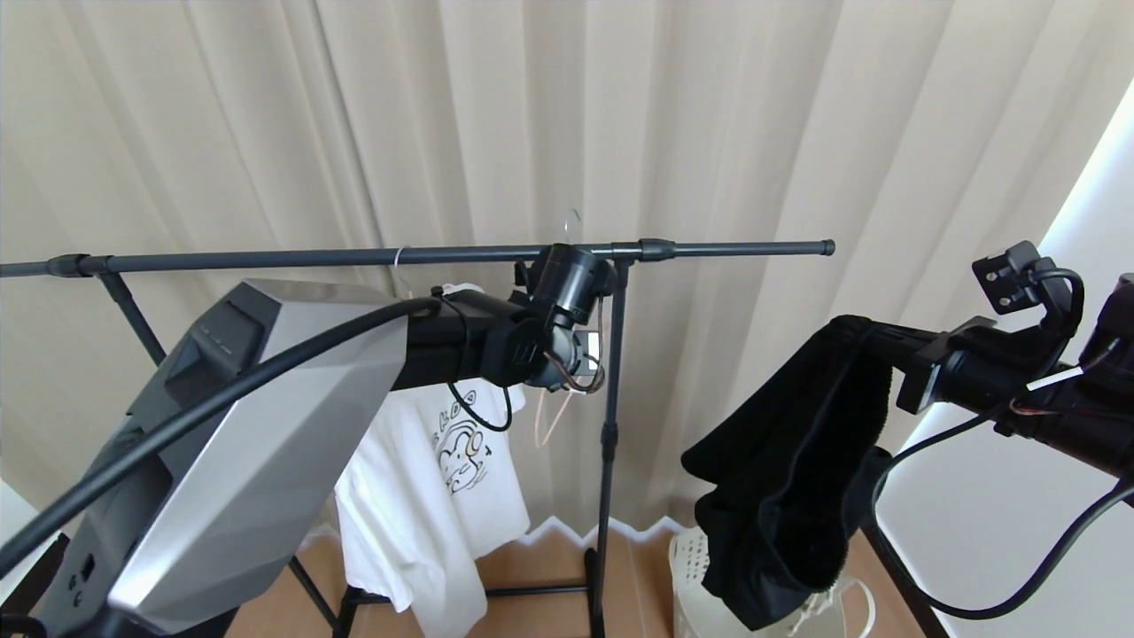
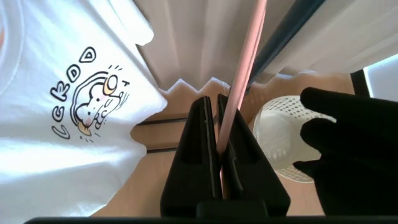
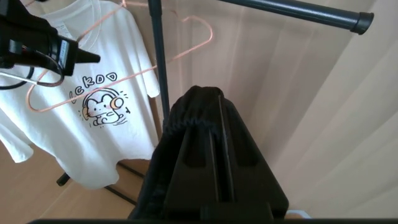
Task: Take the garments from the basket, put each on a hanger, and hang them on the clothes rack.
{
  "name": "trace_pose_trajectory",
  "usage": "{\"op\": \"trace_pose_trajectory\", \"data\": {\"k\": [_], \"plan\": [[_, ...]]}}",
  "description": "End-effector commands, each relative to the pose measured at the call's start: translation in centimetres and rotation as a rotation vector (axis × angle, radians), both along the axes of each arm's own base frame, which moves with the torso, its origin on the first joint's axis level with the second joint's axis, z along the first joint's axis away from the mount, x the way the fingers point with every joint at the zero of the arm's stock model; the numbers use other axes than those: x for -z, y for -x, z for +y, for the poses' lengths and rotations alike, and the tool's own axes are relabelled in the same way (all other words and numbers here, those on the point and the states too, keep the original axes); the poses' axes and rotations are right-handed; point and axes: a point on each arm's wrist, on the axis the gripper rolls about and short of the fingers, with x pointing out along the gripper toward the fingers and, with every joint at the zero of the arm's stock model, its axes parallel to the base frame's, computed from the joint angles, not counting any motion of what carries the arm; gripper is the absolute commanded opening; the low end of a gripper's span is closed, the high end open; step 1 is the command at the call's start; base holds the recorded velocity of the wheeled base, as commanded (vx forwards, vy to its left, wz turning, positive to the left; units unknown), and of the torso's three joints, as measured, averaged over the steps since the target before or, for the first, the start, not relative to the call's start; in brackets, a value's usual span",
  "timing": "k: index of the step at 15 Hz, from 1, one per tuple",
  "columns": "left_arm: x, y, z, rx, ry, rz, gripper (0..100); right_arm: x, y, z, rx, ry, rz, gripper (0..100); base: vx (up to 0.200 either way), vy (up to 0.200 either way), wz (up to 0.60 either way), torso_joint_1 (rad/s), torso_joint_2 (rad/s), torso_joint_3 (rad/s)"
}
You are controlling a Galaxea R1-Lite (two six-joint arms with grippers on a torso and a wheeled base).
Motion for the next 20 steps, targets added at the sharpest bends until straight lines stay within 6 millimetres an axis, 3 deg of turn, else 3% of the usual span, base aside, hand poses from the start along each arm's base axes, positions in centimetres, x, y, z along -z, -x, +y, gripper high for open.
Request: {"op": "trace_pose_trajectory", "data": {"k": [1,10,20], "plan": [[-1.9,1.1,0.7,0.002,0.010,-0.016,0,0.0,0.0,0.0,0.000,0.000,0.000,0,0.000,0.000,0.00,0.000,0.00,0.000],[-3.1,2.8,2.0,-0.007,-0.013,-0.006,0,-0.1,0.1,0.0,-0.002,0.000,-0.003,0,0.000,0.000,0.00,0.000,0.00,0.000],[-1.4,3.4,2.8,0.011,-0.089,0.049,0,0.0,0.1,0.2,-0.008,0.000,0.002,0,0.000,0.000,0.00,0.000,0.00,0.000]]}}
